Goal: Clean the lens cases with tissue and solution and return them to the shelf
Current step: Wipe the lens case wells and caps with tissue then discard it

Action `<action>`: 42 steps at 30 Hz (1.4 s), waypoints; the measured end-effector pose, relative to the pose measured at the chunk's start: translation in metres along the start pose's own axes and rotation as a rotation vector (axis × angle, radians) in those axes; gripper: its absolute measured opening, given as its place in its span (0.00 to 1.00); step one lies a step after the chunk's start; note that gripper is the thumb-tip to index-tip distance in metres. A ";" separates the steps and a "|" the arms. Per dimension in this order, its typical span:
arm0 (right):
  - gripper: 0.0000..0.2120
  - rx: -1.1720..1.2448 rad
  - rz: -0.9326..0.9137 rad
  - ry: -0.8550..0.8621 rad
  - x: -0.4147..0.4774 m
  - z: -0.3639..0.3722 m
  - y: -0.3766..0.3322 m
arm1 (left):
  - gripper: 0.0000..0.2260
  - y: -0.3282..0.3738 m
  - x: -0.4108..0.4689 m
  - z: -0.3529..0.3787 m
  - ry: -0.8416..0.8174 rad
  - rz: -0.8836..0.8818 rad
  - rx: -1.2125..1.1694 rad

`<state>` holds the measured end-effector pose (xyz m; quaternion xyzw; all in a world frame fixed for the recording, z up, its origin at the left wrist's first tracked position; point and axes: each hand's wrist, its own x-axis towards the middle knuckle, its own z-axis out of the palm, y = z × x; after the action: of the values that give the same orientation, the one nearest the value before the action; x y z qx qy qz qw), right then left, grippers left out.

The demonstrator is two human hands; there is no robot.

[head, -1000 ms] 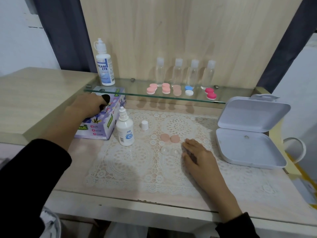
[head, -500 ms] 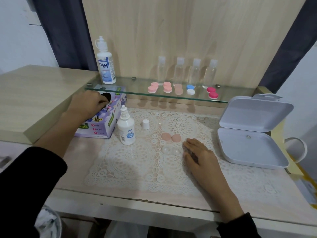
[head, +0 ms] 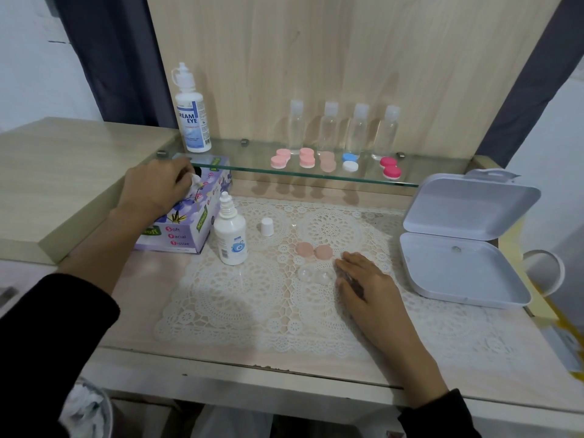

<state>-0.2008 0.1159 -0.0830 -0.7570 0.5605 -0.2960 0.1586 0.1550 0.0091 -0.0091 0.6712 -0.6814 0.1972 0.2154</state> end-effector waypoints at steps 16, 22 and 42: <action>0.18 0.013 0.008 0.003 0.000 -0.001 -0.002 | 0.09 -0.007 -0.002 -0.001 0.061 -0.127 -0.427; 0.18 0.016 0.008 0.003 0.000 -0.001 -0.003 | 0.13 -0.006 -0.003 -0.001 -0.013 -0.114 -0.456; 0.18 -0.001 0.005 0.001 -0.001 -0.002 -0.004 | 0.14 -0.010 -0.004 -0.002 -0.006 -0.082 -0.652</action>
<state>-0.1989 0.1179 -0.0797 -0.7556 0.5625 -0.2957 0.1587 0.1653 0.0137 -0.0097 0.5942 -0.6818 -0.0422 0.4246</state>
